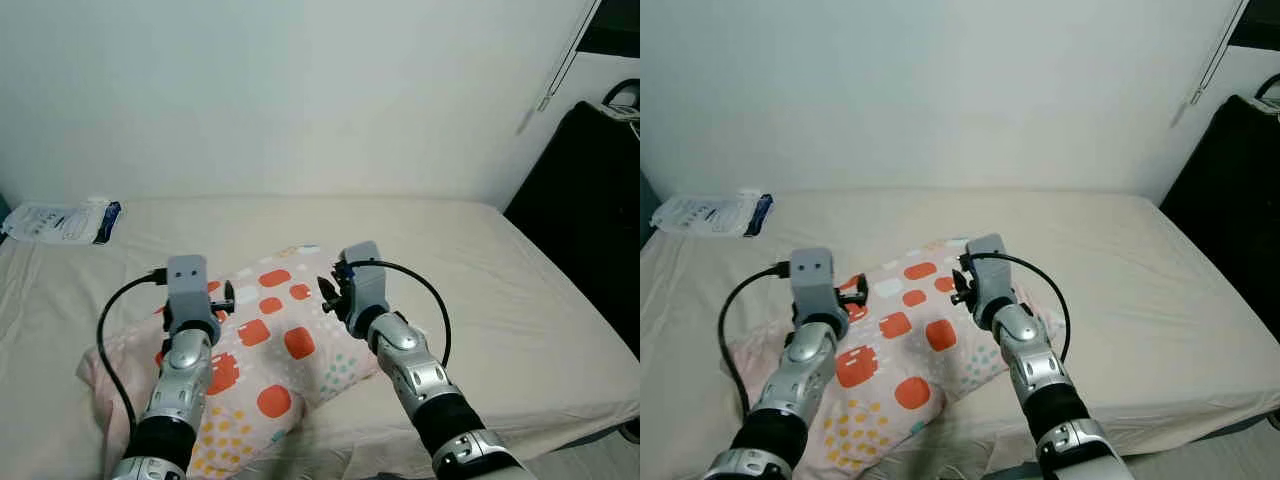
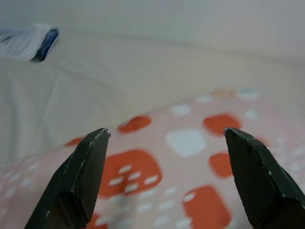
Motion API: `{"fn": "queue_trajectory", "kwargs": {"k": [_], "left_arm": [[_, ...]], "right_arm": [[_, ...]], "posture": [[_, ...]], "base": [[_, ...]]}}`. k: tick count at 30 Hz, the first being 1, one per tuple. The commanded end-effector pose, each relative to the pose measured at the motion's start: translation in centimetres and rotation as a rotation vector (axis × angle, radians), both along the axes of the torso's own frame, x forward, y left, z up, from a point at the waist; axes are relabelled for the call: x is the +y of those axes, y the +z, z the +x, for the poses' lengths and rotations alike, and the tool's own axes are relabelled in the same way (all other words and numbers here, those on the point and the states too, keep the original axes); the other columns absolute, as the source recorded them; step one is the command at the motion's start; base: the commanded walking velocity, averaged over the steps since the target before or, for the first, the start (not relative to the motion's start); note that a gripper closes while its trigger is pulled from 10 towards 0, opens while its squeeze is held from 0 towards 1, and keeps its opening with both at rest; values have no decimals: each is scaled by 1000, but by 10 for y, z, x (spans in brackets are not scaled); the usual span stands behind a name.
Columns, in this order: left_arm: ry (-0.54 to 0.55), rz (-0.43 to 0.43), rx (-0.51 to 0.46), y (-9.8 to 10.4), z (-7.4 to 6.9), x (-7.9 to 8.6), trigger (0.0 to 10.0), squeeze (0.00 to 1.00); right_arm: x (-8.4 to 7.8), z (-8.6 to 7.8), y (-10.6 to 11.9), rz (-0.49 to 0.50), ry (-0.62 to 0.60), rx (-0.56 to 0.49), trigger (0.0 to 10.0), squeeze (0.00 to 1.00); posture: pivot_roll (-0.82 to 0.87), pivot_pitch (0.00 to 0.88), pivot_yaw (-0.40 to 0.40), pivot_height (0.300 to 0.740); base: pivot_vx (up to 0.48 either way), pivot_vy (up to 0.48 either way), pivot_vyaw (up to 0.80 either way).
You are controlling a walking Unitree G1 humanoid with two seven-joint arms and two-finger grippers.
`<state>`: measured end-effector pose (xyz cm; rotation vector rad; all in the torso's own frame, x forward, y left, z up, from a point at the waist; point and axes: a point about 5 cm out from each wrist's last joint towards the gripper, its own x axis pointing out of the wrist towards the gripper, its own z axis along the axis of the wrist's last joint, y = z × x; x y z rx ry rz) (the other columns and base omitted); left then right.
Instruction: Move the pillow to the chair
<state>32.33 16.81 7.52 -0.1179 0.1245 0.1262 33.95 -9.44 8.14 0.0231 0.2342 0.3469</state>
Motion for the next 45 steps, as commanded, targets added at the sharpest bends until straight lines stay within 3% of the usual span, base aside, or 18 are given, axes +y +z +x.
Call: {"fn": "queue_trajectory", "kwargs": {"k": [1, 6, 11, 13, 16, 17, 18, 22, 24, 26, 29, 31, 33, 37, 41, 45], "left_arm": [[-32, -16, -14, -3, -4, -4, 10000, 0], [-73, 138, -13, -9, -8, -13, 10000, 0], [-55, 152, -36, -11, -13, -14, 10000, 0], [-99, 221, -26, -18, -20, -11, 10000, 0], [-124, 248, -25, -21, -24, -12, 10000, 0], [-184, 271, -52, -22, -38, -12, 10000, 0], [-201, 273, -65, -21, -41, -12, 10000, 0], [-246, 287, -95, -17, -50, -13, 10000, 0], [-226, 287, -118, -13, -53, -11, 10000, 0], [-226, 287, -118, -13, -53, -11, 10000, 0], [-198, 252, -144, -9, -49, -19, 10000, 0], [-198, 252, -144, -9, -49, -19, 10000, 0], [-222, 208, -158, -6, -38, -39, 10000, 0], [-250, 196, -168, -2, -32, -49, 10000, 0], [-257, 210, -146, -1, -30, -49, 10000, 0], [-216, 270, -99, -8, -28, -32, 10000, 0]], "right_arm": [[-4, -2, -8, 26, -34, 43, 10000, 0], [7, -9, -10, -29, 55, -12, 10000, 0], [6, -11, -11, -42, 17, -41, 10000, 0], [2, -14, -9, -63, 4, -87, 10000, 0], [0, -17, -8, -73, 1, -112, 10000, 0], [-14, -26, 0, -112, -41, -183, 10000, 0], [-19, -30, 3, -116, -56, -200, 10000, 0], [-33, -42, 14, -121, -76, -268, 10000, 0], [-51, -60, 26, -92, -134, -331, 10000, 0], [-51, -60, 26, -92, -134, -331, 10000, 0], [-55, -84, 26, -41, -162, -336, 10000, 0], [-55, -84, 26, -41, -162, -336, 10000, 0], [-54, -94, 12, -21, -197, -281, 10000, 0], [-56, -95, 6, -23, -235, -253, 10000, 0], [-62, -94, 9, -24, -264, -248, 10000, 0], [-62, -86, 6, -52, -260, -235, 10000, 0]], "posture": [[100, 0, -112, 740], [96, 0, -98, 740], [85, 0, -96, 740], [82, 0, -75, 740], [87, 0, -76, 740], [85, 0, -67, 740], [85, 0, -67, 740], [82, 0, -50, 740], [68, 0, -36, 740], [68, 0, -36, 740], [44, 0, -13, 740], [44, 0, -13, 740], [29, 0, 0, 740], [23, 0, 11, 740], [19, 0, 11, 740], [14, 0, 13, 740]], "base": [[0, 0, 0], [0, 0, 0], [0, 0, 0], [0, 0, 0], [0, 0, 0], [0, 0, 0], [0, 0, 0], [0, 0, 0], [0, 0, 0], [0, 0, 0], [0, 0, 0], [0, 0, 0], [0, 0, 0], [0, 0, 0], [0, 0, 0], [0, 0, 0]]}}
